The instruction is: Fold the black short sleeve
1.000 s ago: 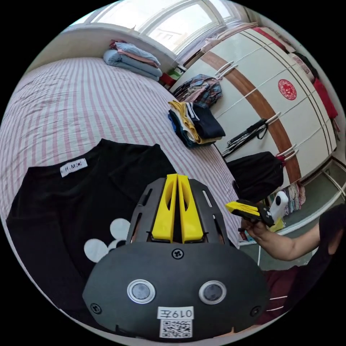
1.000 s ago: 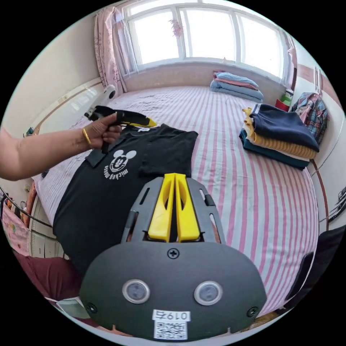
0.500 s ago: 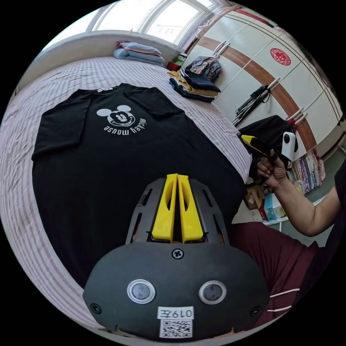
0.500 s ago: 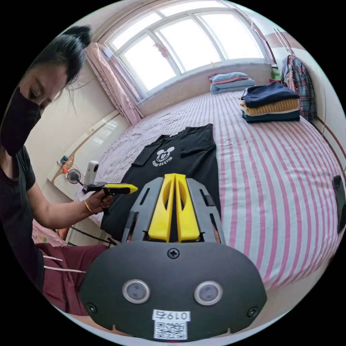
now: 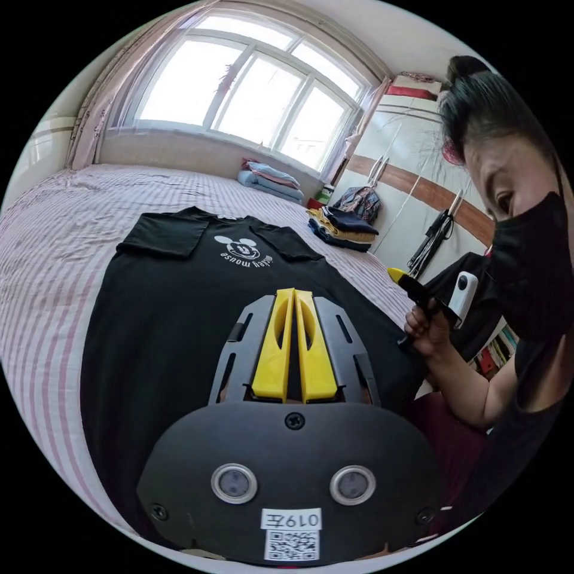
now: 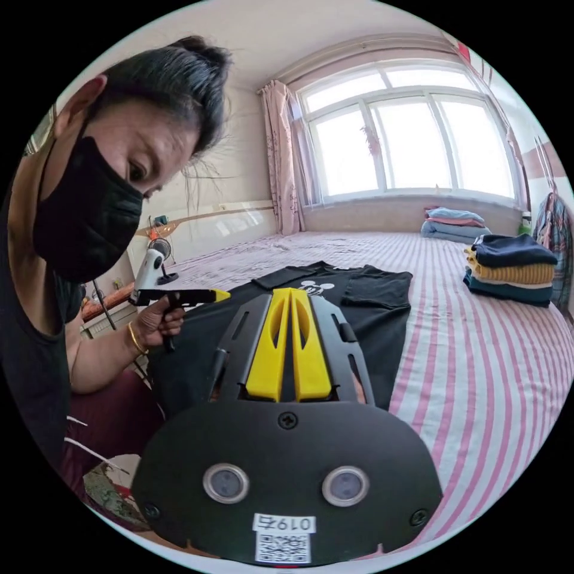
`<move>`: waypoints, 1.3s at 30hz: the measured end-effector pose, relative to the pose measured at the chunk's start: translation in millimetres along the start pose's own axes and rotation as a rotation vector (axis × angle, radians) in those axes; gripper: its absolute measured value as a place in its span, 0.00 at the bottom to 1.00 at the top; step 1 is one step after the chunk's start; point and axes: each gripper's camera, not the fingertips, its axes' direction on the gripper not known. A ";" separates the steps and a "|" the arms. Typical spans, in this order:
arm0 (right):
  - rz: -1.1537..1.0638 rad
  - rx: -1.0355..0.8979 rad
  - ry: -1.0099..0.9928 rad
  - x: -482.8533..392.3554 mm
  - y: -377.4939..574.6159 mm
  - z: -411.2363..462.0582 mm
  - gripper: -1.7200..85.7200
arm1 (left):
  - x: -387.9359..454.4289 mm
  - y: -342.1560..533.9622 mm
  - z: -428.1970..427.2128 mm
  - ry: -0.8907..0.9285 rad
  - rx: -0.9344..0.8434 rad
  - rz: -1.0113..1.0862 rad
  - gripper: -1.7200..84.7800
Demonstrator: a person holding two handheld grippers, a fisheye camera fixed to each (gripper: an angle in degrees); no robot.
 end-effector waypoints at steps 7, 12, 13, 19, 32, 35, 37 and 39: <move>0.198 0.243 -0.107 13.5 20.4 -68.0 0.01 | 31.7 26.1 -60.9 -0.059 0.055 0.059 0.04; 0.403 0.315 -0.190 39.9 34.5 -99.0 0.01 | 31.3 38.5 -103.9 -0.141 0.057 0.011 0.05; 0.426 0.326 -0.187 39.9 37.8 -109.7 0.02 | 31.2 43.0 -121.1 -0.166 0.076 0.001 0.05; 0.405 0.058 0.061 5.4 44.6 -157.3 0.07 | 13.9 78.1 -211.0 -0.188 0.184 -0.134 0.08; 0.453 -0.428 0.290 8.3 30.8 -130.0 0.13 | 39.5 122.9 -243.7 0.102 0.202 -0.236 0.03; 0.488 -0.492 0.217 23.0 34.4 -115.0 0.13 | 43.5 90.9 -223.5 0.136 0.191 -0.203 0.03; 0.497 -0.487 0.227 30.0 32.5 -117.3 0.10 | 45.3 74.9 -212.4 0.128 0.183 -0.173 0.03; 0.503 -0.496 0.218 35.4 31.4 -117.4 0.09 | 46.0 64.8 -201.4 0.129 0.183 -0.145 0.03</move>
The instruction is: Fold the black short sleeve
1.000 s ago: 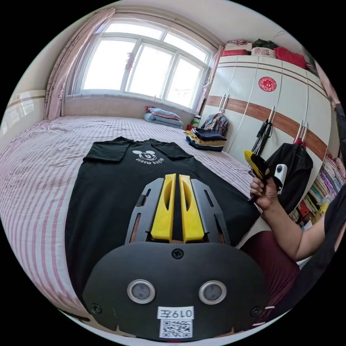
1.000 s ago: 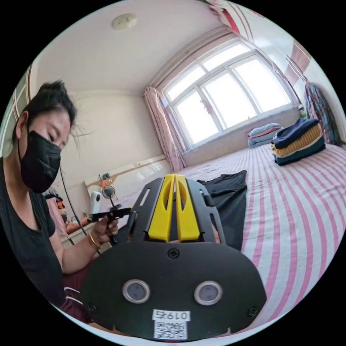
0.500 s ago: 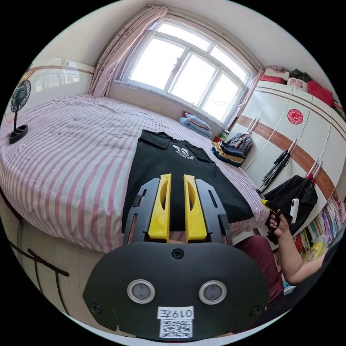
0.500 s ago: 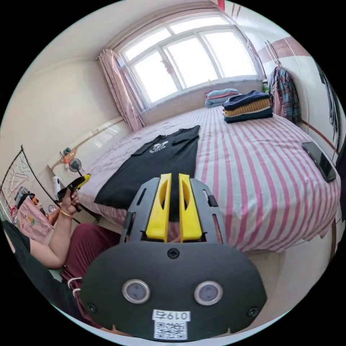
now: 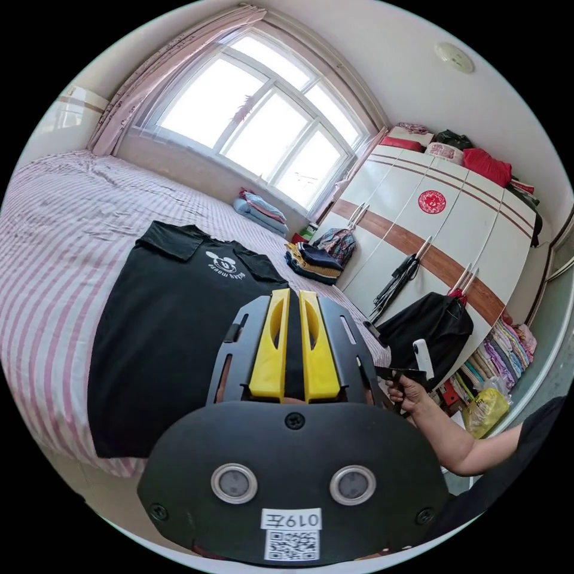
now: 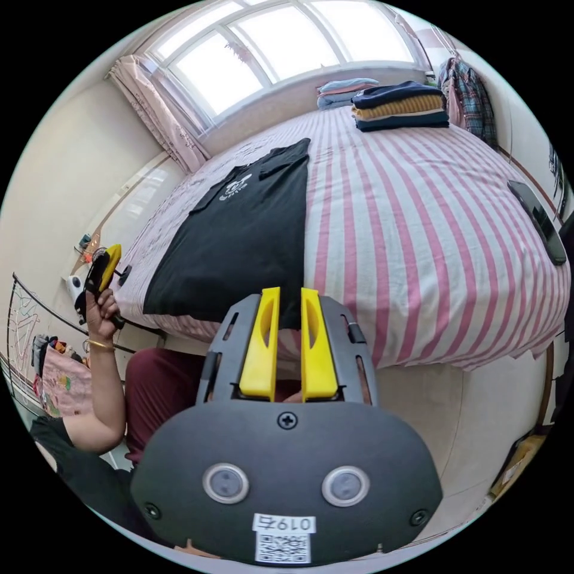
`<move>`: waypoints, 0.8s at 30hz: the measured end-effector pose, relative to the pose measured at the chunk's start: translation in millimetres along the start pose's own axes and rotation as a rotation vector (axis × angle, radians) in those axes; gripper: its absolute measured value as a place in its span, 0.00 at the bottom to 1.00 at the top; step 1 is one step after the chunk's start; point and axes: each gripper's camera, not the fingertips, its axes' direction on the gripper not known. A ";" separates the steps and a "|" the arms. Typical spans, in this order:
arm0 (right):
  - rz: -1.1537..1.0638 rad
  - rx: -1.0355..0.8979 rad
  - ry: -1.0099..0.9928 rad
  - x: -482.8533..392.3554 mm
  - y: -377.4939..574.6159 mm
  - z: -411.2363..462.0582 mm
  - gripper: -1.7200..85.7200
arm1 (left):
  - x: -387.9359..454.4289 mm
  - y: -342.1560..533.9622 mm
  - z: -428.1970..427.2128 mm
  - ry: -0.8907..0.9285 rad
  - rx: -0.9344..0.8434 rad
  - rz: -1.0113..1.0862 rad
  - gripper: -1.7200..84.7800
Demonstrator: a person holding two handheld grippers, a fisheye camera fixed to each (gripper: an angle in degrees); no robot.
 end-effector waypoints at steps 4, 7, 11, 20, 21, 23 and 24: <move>0.050 0.033 -0.071 14.8 -3.2 -11.5 0.09 | -8.6 7.6 25.7 0.050 -0.018 0.008 0.04; 0.108 0.087 -0.135 30.7 2.9 -21.8 0.09 | -17.3 20.3 40.6 0.155 -0.058 -0.060 0.04; 0.143 0.062 -0.281 42.8 6.4 -11.6 0.09 | -26.1 28.4 59.8 0.301 0.002 -0.143 0.04; 0.182 0.098 -0.348 51.7 -4.9 -17.2 0.02 | -6.4 27.2 111.1 0.259 -0.143 -0.046 0.03; 0.180 0.107 -0.352 49.7 -6.1 -19.6 0.02 | -6.1 26.9 112.7 0.246 -0.158 -0.042 0.03; 0.178 0.084 -0.328 46.2 -8.5 -17.4 0.02 | -6.1 28.4 124.5 0.111 -0.262 -0.017 0.03; 0.176 0.054 -0.306 44.2 -10.4 -10.9 0.02 | -7.2 29.7 128.0 0.072 -0.283 -0.021 0.03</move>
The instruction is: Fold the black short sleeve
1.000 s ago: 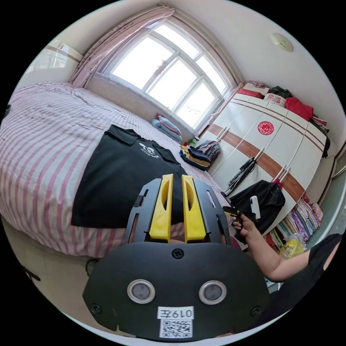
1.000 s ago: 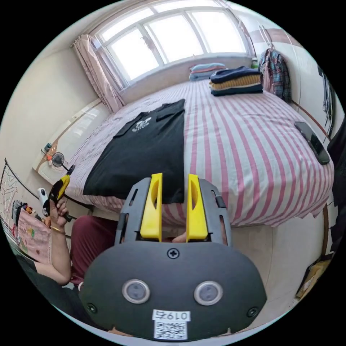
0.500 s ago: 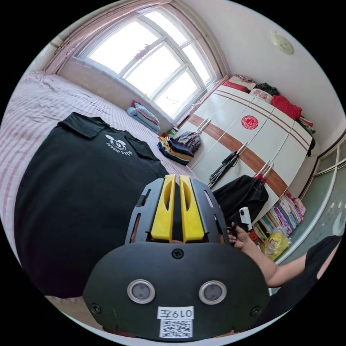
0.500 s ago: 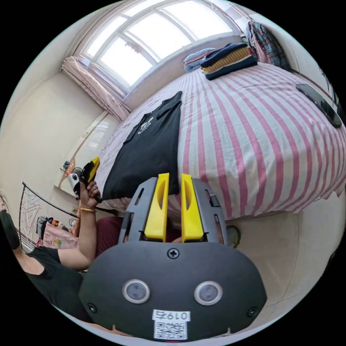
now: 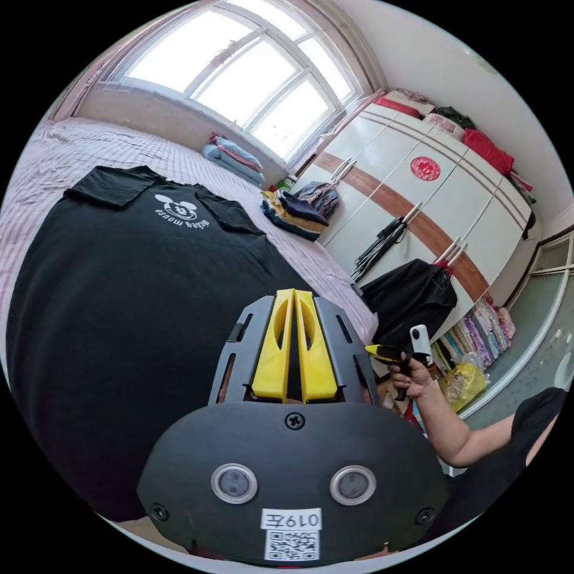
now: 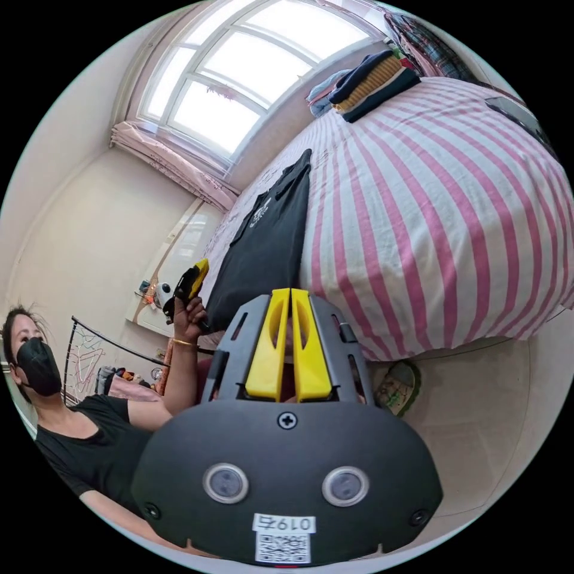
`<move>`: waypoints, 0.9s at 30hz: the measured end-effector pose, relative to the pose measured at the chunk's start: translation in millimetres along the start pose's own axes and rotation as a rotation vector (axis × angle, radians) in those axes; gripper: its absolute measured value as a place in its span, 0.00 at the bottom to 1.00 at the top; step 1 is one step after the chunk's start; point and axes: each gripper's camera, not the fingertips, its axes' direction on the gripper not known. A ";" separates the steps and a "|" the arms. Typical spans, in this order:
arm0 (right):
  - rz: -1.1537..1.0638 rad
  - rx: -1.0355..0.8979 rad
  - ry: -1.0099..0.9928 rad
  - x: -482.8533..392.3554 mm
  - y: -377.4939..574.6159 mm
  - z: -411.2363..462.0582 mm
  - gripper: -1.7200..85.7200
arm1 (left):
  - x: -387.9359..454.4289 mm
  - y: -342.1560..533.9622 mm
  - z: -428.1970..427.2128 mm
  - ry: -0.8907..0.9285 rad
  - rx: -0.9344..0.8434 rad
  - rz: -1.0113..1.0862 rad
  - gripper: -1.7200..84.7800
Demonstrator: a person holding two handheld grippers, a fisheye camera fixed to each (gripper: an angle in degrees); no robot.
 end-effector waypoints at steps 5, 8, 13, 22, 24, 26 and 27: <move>-0.014 -0.030 0.014 -4.6 -4.7 12.3 0.05 | -4.6 1.5 28.4 -0.025 -0.138 -0.027 0.03; -0.153 0.047 0.175 -39.4 -22.6 4.4 0.09 | 1.7 0.2 35.9 -0.075 -0.164 0.019 0.03; -0.395 0.048 0.410 -115.4 -128.9 63.7 0.04 | 3.2 -1.5 44.6 -0.075 -0.095 0.021 0.03; -0.401 -0.081 0.601 -119.4 -270.2 219.9 0.02 | 3.4 -7.2 61.5 -0.081 -0.104 0.050 0.04; -0.394 -0.084 0.603 -119.5 -281.6 233.9 0.02 | 1.2 -7.6 60.6 -0.085 -0.093 0.048 0.04; -0.381 -0.077 0.583 -118.8 -292.8 243.1 0.03 | -4.1 -8.6 59.9 -0.081 -0.082 0.031 0.04; -0.354 -0.108 0.565 -115.5 -301.7 251.0 0.04 | -5.7 -8.8 59.6 -0.071 -0.076 0.024 0.04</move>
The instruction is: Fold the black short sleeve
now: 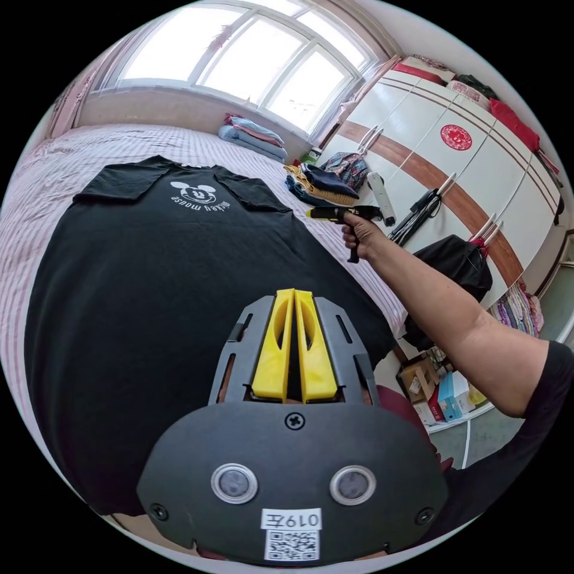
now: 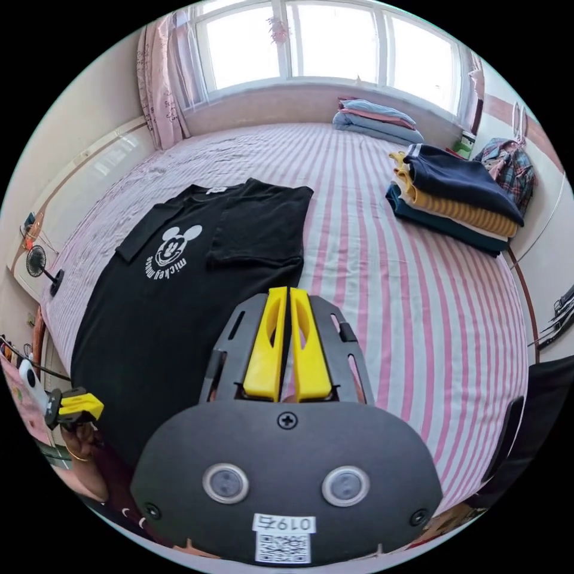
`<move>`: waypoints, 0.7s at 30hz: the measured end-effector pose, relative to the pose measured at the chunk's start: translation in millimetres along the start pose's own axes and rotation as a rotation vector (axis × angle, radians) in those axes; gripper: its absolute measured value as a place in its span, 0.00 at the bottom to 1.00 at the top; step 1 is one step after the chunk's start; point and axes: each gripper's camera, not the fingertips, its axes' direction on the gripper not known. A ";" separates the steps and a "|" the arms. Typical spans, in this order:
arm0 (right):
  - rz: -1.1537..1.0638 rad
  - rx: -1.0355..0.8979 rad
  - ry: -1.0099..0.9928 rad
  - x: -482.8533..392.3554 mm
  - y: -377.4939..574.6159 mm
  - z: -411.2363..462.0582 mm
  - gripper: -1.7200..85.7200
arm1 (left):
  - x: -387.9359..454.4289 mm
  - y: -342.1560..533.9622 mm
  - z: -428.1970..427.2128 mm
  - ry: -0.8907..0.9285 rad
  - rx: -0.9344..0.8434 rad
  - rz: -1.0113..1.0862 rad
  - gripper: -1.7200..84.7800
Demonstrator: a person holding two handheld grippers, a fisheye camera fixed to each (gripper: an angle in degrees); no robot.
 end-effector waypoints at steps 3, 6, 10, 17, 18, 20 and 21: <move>0.041 -0.104 -0.092 7.3 -19.8 20.9 0.06 | -6.5 -1.2 0.3 0.045 0.021 -0.022 0.04; 0.109 -0.052 -0.069 13.4 -29.7 18.0 0.04 | -9.0 -2.4 0.2 0.036 0.030 -0.023 0.04; 0.118 -0.098 -0.107 15.7 -40.0 27.9 0.03 | -12.8 -3.3 -1.0 0.041 0.044 -0.025 0.04; 0.112 -0.124 -0.103 11.4 -50.4 40.3 0.02 | -21.6 -4.3 -2.1 0.065 0.069 -0.048 0.03; 0.115 -0.123 -0.105 11.8 -52.0 40.1 0.02 | -22.2 -4.4 -2.1 0.065 0.070 -0.049 0.03; 0.120 -0.112 -0.097 12.6 -54.2 37.5 0.01 | -24.9 -4.7 -1.9 0.068 0.073 -0.055 0.03; 0.127 -0.110 -0.074 13.8 -55.2 35.4 0.01 | -25.5 -4.8 -1.8 0.068 0.074 -0.057 0.03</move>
